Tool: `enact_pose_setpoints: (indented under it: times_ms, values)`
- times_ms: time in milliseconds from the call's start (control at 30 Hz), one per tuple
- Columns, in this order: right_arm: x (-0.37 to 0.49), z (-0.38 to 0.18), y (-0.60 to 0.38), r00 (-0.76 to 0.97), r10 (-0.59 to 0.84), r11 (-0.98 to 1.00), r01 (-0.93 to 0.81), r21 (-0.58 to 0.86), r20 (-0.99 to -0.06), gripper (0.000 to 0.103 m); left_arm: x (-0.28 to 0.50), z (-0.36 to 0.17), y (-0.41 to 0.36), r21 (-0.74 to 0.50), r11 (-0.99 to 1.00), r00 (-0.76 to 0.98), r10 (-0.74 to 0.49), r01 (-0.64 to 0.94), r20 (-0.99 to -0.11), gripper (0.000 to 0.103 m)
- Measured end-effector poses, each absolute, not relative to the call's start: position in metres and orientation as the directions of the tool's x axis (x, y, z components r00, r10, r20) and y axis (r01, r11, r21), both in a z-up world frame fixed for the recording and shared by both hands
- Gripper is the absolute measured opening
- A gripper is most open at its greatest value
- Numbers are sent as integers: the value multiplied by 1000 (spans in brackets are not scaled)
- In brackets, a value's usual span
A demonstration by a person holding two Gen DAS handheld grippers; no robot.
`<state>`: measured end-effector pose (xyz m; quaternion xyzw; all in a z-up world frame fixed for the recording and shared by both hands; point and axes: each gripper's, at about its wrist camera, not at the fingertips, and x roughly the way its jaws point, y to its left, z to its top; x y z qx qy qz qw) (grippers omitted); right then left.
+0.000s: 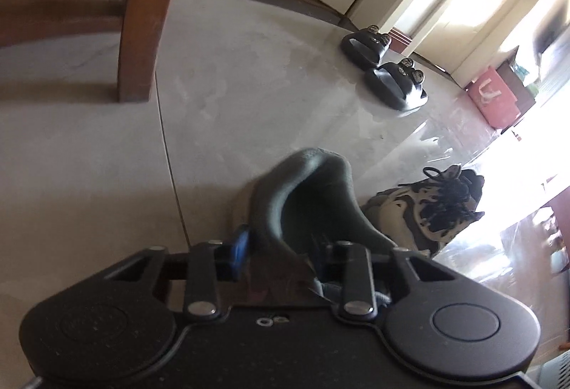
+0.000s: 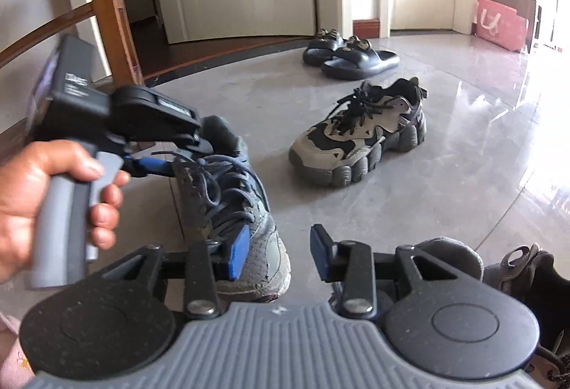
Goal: Organize scattered shoes
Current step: 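Grasp the grey-blue sneaker by its heel with the left tool, then carry the grey-blue sneaker toward the bench and open the left tool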
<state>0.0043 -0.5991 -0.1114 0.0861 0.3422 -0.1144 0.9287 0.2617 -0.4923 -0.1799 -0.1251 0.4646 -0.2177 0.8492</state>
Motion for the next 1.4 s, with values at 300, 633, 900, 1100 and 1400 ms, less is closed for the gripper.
enact_pose_setpoints:
  times_ms: [300,633,900,1100,1400]
  values:
    - [16,-107,-595,776,-99,961,237,143,-623,43,257,-170,-451,-245,920,518,-376,305,-768,12]
    - [31,-100,-566,812,-11,964,163,209,-584,44,255,-151,-390,-116,956,558,-254,270,-790,11]
    - [30,-92,-549,824,14,970,127,208,-566,45,251,-123,-354,-57,949,614,-247,311,-750,8]
    - [27,-87,-550,824,-26,967,164,195,-565,46,221,-117,-387,-116,915,582,-339,386,-739,26]
    - [23,-86,-554,822,-25,964,170,203,-568,51,252,-147,-375,-208,976,520,-214,70,-827,65]
